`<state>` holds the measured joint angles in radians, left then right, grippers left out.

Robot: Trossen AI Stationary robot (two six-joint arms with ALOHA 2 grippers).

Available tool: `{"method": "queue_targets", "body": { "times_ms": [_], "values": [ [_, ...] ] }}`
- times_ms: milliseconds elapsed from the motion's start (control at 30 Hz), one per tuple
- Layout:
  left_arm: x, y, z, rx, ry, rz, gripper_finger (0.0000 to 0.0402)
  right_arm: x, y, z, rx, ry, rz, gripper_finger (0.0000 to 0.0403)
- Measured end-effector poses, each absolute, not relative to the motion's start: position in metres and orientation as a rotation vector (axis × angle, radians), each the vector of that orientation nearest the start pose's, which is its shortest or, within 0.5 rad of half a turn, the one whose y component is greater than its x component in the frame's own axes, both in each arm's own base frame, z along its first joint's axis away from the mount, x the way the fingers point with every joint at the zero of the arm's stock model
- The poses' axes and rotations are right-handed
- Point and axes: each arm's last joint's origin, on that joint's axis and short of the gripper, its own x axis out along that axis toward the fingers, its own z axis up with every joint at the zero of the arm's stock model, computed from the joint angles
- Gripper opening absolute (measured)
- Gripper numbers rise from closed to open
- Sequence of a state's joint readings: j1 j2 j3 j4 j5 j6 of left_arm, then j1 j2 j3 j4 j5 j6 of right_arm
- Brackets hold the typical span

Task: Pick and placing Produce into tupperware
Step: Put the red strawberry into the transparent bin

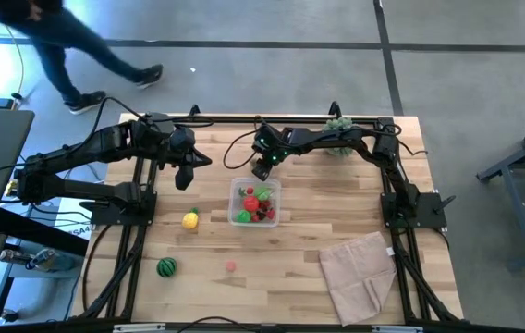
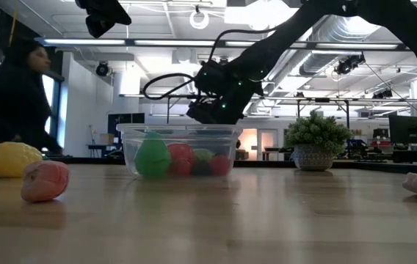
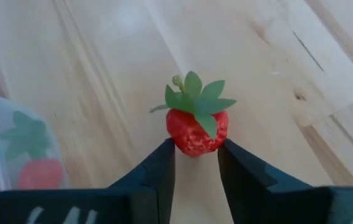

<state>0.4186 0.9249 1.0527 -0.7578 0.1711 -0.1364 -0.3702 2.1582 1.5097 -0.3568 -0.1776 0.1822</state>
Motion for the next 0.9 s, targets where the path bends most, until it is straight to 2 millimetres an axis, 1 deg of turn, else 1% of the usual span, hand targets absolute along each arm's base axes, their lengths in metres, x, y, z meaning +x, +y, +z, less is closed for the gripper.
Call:
{"method": "queue_targets", "body": {
  "times_ms": [200,600,733,900],
  "values": [
    [0.1613,0.0663,0.3483,-0.315,0.589,0.280,0.0001,0.4230,-0.1567,0.1429,0.428,0.935,-0.259,0.0102],
    [0.1612,0.0663,0.3483,-0.315,0.588,0.281,0.0001,0.4211,-0.1560,0.1418,0.438,0.959,-0.262,0.0104],
    [0.1613,0.0663,0.3483,-0.315,0.588,0.280,0.0001,0.4209,-0.1561,0.1417,0.435,0.961,-0.267,0.0129],
    [0.1612,0.0663,0.3483,-0.315,0.588,0.281,0.0001,0.4217,-0.1567,0.1424,0.420,0.951,-0.277,0.0185]
  ]
}}
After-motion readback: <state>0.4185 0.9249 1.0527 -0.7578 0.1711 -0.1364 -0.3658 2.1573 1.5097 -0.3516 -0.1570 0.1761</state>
